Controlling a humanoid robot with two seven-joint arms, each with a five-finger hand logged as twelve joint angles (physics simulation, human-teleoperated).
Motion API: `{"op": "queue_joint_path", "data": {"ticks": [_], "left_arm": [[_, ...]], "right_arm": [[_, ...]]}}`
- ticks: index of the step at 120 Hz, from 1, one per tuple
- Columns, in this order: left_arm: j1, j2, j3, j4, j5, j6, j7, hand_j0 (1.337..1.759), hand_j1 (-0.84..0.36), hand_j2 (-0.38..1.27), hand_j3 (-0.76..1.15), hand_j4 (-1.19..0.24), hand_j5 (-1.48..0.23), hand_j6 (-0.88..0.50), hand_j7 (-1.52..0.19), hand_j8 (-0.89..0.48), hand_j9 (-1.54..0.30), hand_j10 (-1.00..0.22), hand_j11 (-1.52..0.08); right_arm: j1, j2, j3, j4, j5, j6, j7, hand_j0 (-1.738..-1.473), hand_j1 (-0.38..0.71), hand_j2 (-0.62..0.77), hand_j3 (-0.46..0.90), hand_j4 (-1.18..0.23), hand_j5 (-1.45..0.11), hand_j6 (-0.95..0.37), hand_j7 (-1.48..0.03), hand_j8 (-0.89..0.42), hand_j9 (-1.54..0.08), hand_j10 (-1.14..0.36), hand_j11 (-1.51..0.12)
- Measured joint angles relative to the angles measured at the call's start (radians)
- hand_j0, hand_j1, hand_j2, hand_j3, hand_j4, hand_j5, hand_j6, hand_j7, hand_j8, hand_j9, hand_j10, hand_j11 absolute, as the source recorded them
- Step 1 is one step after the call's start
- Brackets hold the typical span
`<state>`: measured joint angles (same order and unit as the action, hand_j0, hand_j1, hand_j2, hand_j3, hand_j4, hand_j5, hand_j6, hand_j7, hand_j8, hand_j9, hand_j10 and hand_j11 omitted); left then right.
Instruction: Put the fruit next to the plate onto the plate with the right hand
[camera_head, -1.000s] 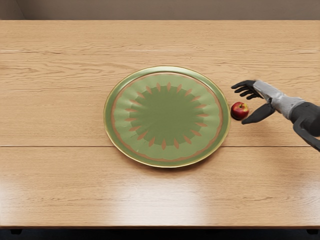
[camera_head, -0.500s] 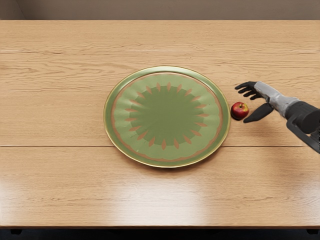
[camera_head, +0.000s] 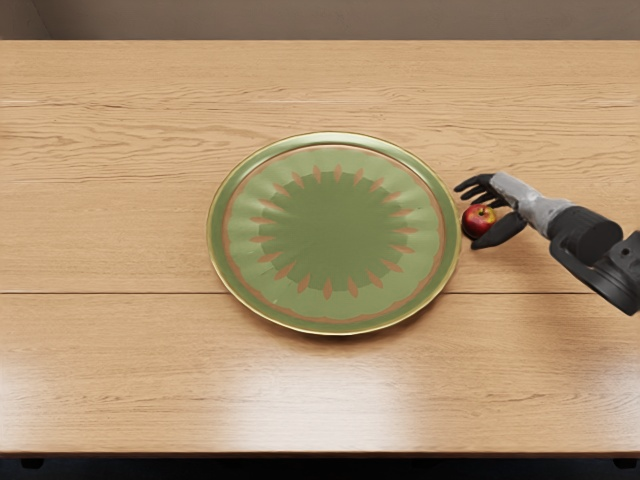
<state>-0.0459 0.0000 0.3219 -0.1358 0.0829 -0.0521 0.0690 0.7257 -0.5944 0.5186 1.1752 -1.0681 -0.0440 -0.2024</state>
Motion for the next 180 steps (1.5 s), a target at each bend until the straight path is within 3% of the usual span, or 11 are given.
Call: {"op": "queue_joint_path", "data": {"ticks": [26, 44, 52, 58, 65, 77, 84, 90, 108, 148, 180], "left_arm": [[0.0, 0.0, 0.0, 0.0, 0.0, 0.0, 0.0, 1.658, 0.06, 0.05, 0.0, -0.25, -0.32, -0.25, -0.32, -0.25, -0.32, -0.24, -0.32], [0.0, 0.0, 0.0, 0.0, 0.0, 0.0, 0.0, 1.658, 0.06, 0.05, 0.0, -0.25, -0.32, -0.25, -0.32, -0.25, -0.32, -0.24, -0.32], [0.0, 0.0, 0.0, 0.0, 0.0, 0.0, 0.0, 1.658, 0.06, 0.05, 0.0, -0.24, -0.32, -0.25, -0.32, -0.24, -0.32, -0.24, -0.32], [0.0, 0.0, -0.001, 0.0, 0.0, 0.0, 0.0, 1.658, 0.06, 0.05, 0.0, -0.24, -0.32, -0.24, -0.32, -0.24, -0.32, -0.24, -0.32], [0.0, 0.0, 0.0, 0.0, 0.0, 0.0, 0.0, 1.658, 0.06, 0.05, 0.0, -0.24, -0.32, -0.24, -0.32, -0.24, -0.32, -0.24, -0.32], [0.0, 0.0, 0.0, 0.0, 0.0, 0.0, 0.0, 1.658, 0.06, 0.05, 0.0, -0.24, -0.32, -0.24, -0.32, -0.24, -0.32, -0.24, -0.32], [0.0, 0.0, 0.0, 0.0, 0.0, 0.0, 0.0, 1.658, 0.06, 0.05, 0.0, -0.24, -0.32, -0.24, -0.32, -0.24, -0.32, -0.24, -0.32], [0.0, 0.0, 0.0, 0.0, 0.0, 0.0, 0.0, 1.658, 0.06, 0.05, 0.0, -0.24, -0.32, -0.24, -0.32, -0.24, -0.32, -0.24, -0.32], [0.0, 0.0, 0.0, 0.0, 0.0, 0.0, 0.0, 1.658, 0.06, 0.05, 0.0, -0.25, -0.32, -0.25, -0.32, -0.25, -0.32, -0.24, -0.32], [0.0, 0.0, 0.0, 0.0, 0.0, 0.0, 0.0, 1.658, 0.06, 0.05, 0.0, -0.25, -0.32, -0.25, -0.32, -0.25, -0.32, -0.24, -0.32], [0.001, 0.0, 0.0, 0.0, 0.0, 0.0, 0.0, 1.658, 0.06, 0.05, 0.0, -0.25, -0.32, -0.25, -0.32, -0.25, -0.32, -0.24, -0.32]], "right_arm": [[-0.001, 0.002, -0.001, -0.017, -0.001, -0.011, 0.012, -1.658, 0.2, -0.06, 0.0, -0.46, -0.6, -0.46, -0.6, -0.46, -0.6, -0.46, -0.6], [-0.006, 0.004, 0.0, -0.039, 0.001, -0.015, 0.039, -1.656, 0.25, 0.04, 0.0, -0.54, -0.72, -0.5, -0.71, -0.42, -0.73, -0.53, -0.73], [-0.007, 0.017, 0.001, -0.059, 0.0, -0.015, 0.048, -1.649, 0.23, -0.01, 0.0, -0.56, -0.77, -0.49, -0.75, -0.4, -0.79, -0.55, -0.8], [-0.007, 0.03, 0.003, -0.076, -0.003, -0.017, 0.052, -1.646, 0.26, 0.1, 0.0, -0.59, -0.77, -0.5, -0.77, -0.43, -0.8, -0.54, -0.86], [-0.007, 0.04, 0.003, -0.091, -0.004, -0.019, 0.056, -1.647, 0.25, 0.13, -0.01, -0.63, -0.77, -0.51, -0.8, -0.46, -0.81, -0.51, -0.96], [-0.007, 0.048, 0.005, -0.103, -0.003, -0.021, 0.065, -1.65, 0.23, 0.05, 0.17, -0.71, -0.81, -0.49, -0.87, -0.47, -0.86, -0.48, -1.07], [-0.007, 0.046, 0.004, -0.105, 0.007, -0.019, 0.071, -1.657, 0.23, 0.06, 0.12, -0.75, -0.86, -0.47, -0.92, -0.45, -0.91, -0.46, -1.11], [-0.007, 0.042, 0.004, -0.104, 0.015, -0.016, 0.075, -1.659, 0.24, 0.16, -0.02, -0.78, -0.9, -0.47, -0.97, -0.45, -0.95, -0.48, -1.07], [-0.002, -0.008, 0.007, -0.074, 0.078, 0.004, 0.093, -1.652, 0.29, 0.26, 0.0, -0.82, -1.04, -0.43, -1.05, -0.39, -1.06, -0.52, -1.12], [0.059, -0.169, 0.046, -0.043, 0.366, 0.292, 0.101, -1.648, 0.28, 0.23, 0.0, -0.83, -1.15, -0.4, -1.1, -0.32, -1.14, -0.51, -1.15], [0.072, -0.21, 0.168, -0.018, 0.56, 0.596, 0.1, -1.646, 0.31, 0.28, 0.0, -0.84, -1.19, -0.39, -1.13, -0.31, -1.15, -0.52, -1.16]]}}
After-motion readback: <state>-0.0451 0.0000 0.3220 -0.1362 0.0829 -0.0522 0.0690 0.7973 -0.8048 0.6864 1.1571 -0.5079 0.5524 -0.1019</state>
